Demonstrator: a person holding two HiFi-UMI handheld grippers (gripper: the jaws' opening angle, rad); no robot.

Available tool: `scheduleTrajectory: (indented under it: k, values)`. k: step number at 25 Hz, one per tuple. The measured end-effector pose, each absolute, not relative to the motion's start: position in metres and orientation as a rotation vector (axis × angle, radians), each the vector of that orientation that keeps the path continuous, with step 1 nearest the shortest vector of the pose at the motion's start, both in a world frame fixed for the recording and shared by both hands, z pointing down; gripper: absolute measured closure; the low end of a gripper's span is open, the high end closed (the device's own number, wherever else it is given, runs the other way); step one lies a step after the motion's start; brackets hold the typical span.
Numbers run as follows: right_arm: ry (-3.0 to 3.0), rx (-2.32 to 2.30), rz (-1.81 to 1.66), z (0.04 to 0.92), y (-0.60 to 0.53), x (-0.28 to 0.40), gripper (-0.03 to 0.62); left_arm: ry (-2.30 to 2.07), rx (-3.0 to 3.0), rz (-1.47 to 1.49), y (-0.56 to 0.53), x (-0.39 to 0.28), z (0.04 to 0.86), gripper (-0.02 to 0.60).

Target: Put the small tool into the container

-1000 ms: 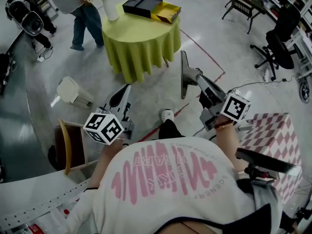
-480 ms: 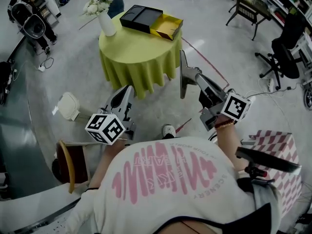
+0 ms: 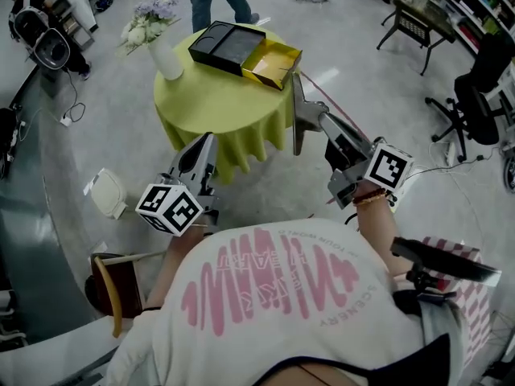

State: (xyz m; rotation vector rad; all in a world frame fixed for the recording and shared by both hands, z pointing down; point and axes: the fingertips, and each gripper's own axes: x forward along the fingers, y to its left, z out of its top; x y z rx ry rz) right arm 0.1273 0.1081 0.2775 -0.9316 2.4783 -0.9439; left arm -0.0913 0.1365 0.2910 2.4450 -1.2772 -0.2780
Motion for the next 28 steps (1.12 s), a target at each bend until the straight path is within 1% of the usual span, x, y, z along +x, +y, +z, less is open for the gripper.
scheduleTrajectory:
  k: [7,12,18,28]
  values:
    - [2.454,-0.871,-0.973,0.283,0.064,0.13,0.583,-1.332,2.418,-0.33,0.093,-0.085,0.299,0.574]
    - [2.43,-0.872,-1.033,0.302,0.045,0.134,0.583,-1.335,2.386,-0.26,0.074,-0.08,0.316,0.574]
    - [2.395,-0.871,-1.076,0.314,0.011,0.136,0.583,-1.299,2.363,-0.249,0.039,-0.077,0.332,0.574]
    - [2.372,-0.904,-1.112,0.316,-0.081,0.132,0.583,-1.257,2.387,-0.254,-0.059,-0.077,0.32,0.574]
